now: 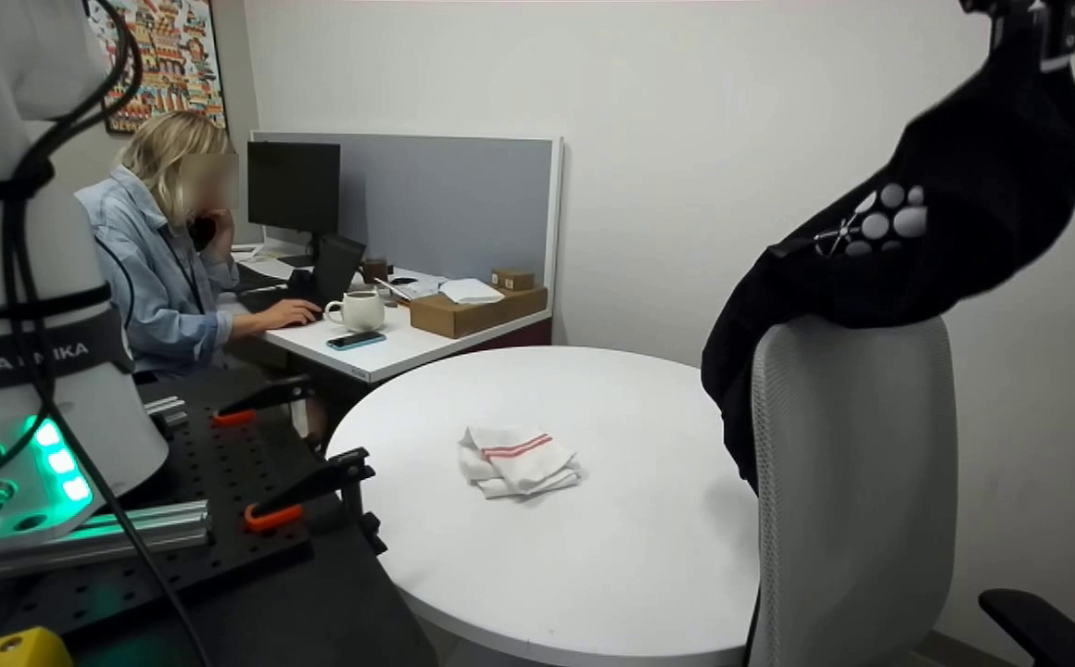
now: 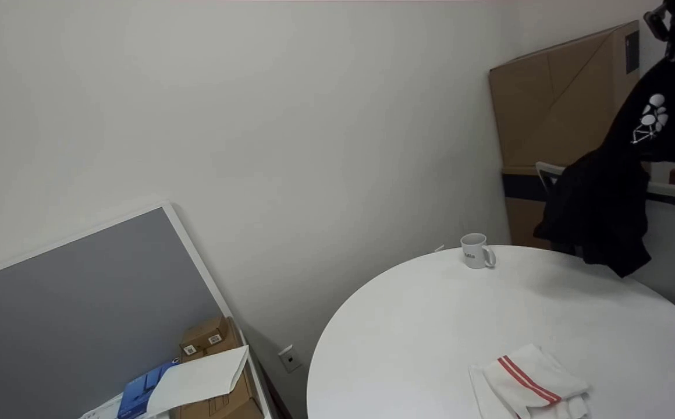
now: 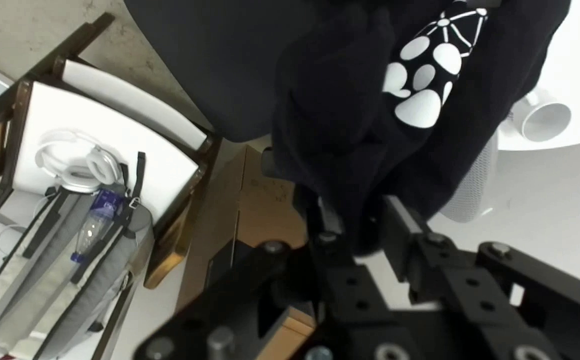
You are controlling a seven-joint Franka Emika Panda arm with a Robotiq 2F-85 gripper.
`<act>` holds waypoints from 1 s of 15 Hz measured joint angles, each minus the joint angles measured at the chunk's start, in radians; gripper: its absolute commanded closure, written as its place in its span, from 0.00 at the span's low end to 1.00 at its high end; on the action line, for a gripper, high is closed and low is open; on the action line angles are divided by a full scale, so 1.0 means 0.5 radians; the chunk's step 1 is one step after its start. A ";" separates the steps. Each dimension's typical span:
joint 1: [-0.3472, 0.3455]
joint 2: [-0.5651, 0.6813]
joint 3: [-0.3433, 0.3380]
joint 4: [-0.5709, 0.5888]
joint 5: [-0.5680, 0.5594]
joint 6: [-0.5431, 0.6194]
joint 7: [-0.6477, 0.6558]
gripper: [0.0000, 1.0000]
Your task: Hang the black t-shirt on the backrest of the grey chair on the right
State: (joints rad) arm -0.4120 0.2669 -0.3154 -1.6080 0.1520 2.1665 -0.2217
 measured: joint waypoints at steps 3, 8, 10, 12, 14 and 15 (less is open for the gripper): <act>-0.107 0.157 0.009 0.063 0.084 0.000 -0.048 0.19; -0.177 0.200 0.069 0.133 0.159 0.000 -0.102 0.00; -0.167 0.165 0.111 0.132 0.161 0.001 -0.124 0.00; -0.139 0.100 0.157 0.101 0.161 0.001 -0.157 0.00; -0.084 0.003 0.195 0.011 0.161 0.002 -0.173 0.00; -0.051 -0.052 0.213 -0.053 0.161 0.004 -0.175 0.00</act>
State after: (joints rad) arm -0.4374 0.2408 -0.2090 -1.6344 0.2325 2.1686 -0.3091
